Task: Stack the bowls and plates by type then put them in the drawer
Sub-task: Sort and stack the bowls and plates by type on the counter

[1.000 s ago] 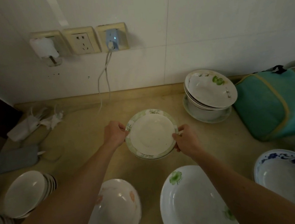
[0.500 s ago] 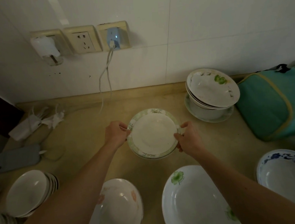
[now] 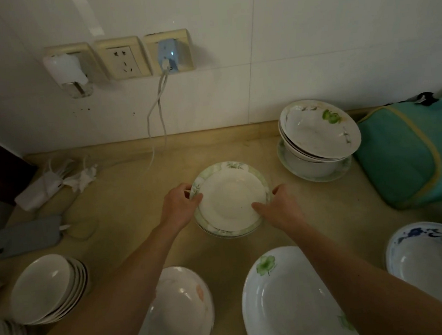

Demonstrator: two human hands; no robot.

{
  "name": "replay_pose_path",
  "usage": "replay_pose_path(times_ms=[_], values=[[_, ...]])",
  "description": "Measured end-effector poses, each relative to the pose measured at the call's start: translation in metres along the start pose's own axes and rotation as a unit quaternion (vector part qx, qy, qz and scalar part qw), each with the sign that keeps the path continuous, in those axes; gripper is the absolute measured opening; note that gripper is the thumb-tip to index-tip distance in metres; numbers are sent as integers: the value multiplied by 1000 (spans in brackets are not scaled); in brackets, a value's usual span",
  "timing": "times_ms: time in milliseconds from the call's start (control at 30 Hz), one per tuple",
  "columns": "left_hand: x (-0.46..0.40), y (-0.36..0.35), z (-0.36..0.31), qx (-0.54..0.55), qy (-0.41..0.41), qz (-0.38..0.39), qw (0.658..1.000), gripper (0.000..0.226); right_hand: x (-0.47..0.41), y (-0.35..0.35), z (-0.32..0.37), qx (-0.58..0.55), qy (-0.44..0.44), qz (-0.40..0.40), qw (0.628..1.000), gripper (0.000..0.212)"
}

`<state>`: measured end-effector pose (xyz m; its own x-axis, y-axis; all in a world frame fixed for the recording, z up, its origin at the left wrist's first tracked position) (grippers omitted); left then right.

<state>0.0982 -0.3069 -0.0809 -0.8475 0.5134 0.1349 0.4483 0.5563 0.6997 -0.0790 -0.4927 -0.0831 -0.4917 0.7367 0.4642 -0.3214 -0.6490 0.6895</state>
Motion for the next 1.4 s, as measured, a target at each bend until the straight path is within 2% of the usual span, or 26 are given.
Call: replay_pose_path(times_ms=[167,267,300,433,500,667,833,900,967,1100,1167,1233,1333,1400], values=[[-3,5,6,26,18,31,999,30,0,12,1,3,4,-34,999,24],[-2,5,7,67,37,46,996,33,-1,17,0,16,16,-44,999,15],[-1,5,6,81,46,50,994,35,-1,17,0,16,23,-44,999,20],[2,3,3,132,93,65,985,37,6,8,6,13,42,-38,998,71],[2,2,2,157,122,82,977,34,7,2,8,22,32,-13,999,81],[3,0,1,237,188,116,946,23,5,-4,7,-92,-17,55,994,61],[6,-3,-2,318,233,146,907,25,3,-7,4,-211,-71,112,968,53],[6,-4,-3,311,228,145,911,27,4,-8,5,-221,-70,117,966,51],[7,-3,-4,268,204,131,932,34,5,-7,7,-204,-62,106,971,47],[6,0,-4,149,86,64,983,61,3,-4,12,-120,-34,54,991,44],[4,1,-4,73,8,35,997,56,3,-2,14,-90,-14,32,995,44],[3,1,-2,22,-42,21,999,41,3,-2,14,-77,-1,17,997,43],[5,1,-7,-11,-60,11,998,18,4,-3,12,-79,2,14,997,44],[4,-1,-13,0,-29,9,1000,18,4,-2,11,-92,-2,17,996,45]])
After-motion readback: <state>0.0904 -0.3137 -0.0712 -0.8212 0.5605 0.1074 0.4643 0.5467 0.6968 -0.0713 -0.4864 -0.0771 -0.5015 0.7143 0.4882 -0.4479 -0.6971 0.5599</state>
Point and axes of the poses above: each hand's wrist, its own x-axis away from the middle knuckle, its own y-axis out of the back of the hand, z = x × y, the point moved 1 cm from there along -x, towards the middle knuckle, and after that the axes turned 4 degrees about -y, right-handed, at the moved point
